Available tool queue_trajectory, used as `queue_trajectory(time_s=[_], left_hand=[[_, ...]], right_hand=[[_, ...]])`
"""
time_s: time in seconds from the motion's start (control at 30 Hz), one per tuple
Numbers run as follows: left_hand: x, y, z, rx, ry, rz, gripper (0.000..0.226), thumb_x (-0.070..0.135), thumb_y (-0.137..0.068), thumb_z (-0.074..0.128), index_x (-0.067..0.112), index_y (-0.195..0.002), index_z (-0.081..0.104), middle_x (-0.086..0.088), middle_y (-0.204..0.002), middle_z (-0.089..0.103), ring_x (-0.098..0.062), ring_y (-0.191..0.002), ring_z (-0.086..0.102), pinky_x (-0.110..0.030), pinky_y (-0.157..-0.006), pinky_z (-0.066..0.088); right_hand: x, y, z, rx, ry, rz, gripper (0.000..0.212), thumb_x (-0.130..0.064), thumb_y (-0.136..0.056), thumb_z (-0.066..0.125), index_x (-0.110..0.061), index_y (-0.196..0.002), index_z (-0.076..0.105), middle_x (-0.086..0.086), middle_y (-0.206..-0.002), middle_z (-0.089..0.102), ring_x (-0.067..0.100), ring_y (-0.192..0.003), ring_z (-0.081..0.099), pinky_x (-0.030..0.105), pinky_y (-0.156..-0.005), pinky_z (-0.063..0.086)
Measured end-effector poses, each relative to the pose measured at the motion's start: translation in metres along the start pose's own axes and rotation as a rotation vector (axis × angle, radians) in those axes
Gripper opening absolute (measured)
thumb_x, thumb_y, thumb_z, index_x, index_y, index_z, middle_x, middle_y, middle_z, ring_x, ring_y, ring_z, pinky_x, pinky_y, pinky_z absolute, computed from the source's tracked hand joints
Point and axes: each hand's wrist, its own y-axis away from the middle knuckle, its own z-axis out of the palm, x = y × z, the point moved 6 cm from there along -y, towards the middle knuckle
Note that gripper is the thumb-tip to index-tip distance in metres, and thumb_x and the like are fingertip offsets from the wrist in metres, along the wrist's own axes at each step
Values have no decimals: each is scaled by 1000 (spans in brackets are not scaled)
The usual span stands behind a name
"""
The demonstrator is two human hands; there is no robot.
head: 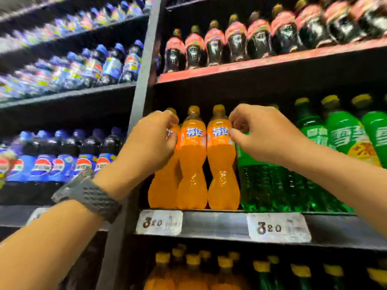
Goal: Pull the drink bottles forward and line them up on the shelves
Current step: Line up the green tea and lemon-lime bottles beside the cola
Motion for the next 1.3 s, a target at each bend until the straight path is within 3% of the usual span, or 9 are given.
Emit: queue_trajectory(time_s=[0.23, 0.4, 0.53, 0.63, 0.77, 0.93, 1.03, 1.13, 1.3], left_hand=[[-8, -60, 11, -113, -210, 82, 32, 20, -91, 54, 13, -122, 54, -10, -119, 53, -30, -112, 49, -39, -87, 42], [-11, -85, 15, -303, -432, 128, 26, 21, -90, 55, 9, -112, 60, -13, -112, 57, -32, -103, 54, -34, -74, 43], [-1, -86, 28, -527, -508, 173, 29, 28, -87, 59, 13, -111, 63, -8, -106, 61, -25, -92, 59, -35, -76, 50], [1, -82, 34, -575, -552, 188, 39, 32, -87, 64, 13, -120, 60, -7, -113, 59, -24, -97, 59, -32, -80, 51], [-2, -79, 38, -610, -571, 181, 29, 30, -89, 62, 12, -113, 65, -7, -111, 60, -23, -95, 59, -31, -80, 51], [-3, -78, 34, -591, -582, 165, 34, 31, -87, 62, 15, -118, 62, -5, -111, 57, -23, -97, 58, -35, -83, 52], [12, -86, 24, -341, -525, 181, 32, 27, -89, 58, 19, -119, 60, -4, -114, 53, -26, -100, 55, -43, -80, 51], [49, -90, 20, -89, -251, 245, 27, 28, -89, 56, 21, -115, 61, -3, -114, 56, -27, -103, 54, -42, -81, 49], [109, -93, 49, -142, -30, 267, 40, 38, -88, 55, 20, -123, 58, -2, -117, 60, -23, -108, 55, -36, -90, 46]], right_hand=[[16, -58, 24, -164, 134, 177, 50, -51, -81, 58, -18, -118, 54, 6, -112, 62, 27, -104, 57, 41, -86, 51], [21, -70, 26, -267, 160, 208, 50, -56, -77, 62, -20, -111, 58, 3, -105, 63, 22, -95, 59, 39, -84, 53], [16, -72, 29, -338, 173, 176, 49, -53, -77, 66, -16, -110, 60, 4, -105, 64, 22, -95, 60, 37, -85, 53], [16, -71, 29, -341, 166, 161, 51, -51, -76, 68, -16, -111, 59, 4, -106, 63, 21, -95, 60, 38, -85, 53], [17, -69, 27, -311, 189, 138, 52, -55, -75, 68, -15, -108, 60, 5, -104, 64, 23, -95, 61, 41, -84, 54], [20, -66, 18, -290, 180, 108, 58, -61, -79, 61, -11, -108, 64, 7, -106, 67, 24, -97, 62, 42, -85, 53], [43, -65, -10, -206, 184, 117, 41, -54, -84, 59, -18, -102, 66, 1, -104, 67, 21, -98, 60, 33, -81, 50], [78, -59, -45, -143, 227, 154, 25, -45, -85, 59, -24, -95, 67, -1, -100, 67, 21, -95, 59, 33, -79, 49], [127, -43, -76, -151, 321, 188, 24, -44, -83, 61, -24, -97, 65, 0, -101, 68, 22, -95, 59, 30, -77, 47]])
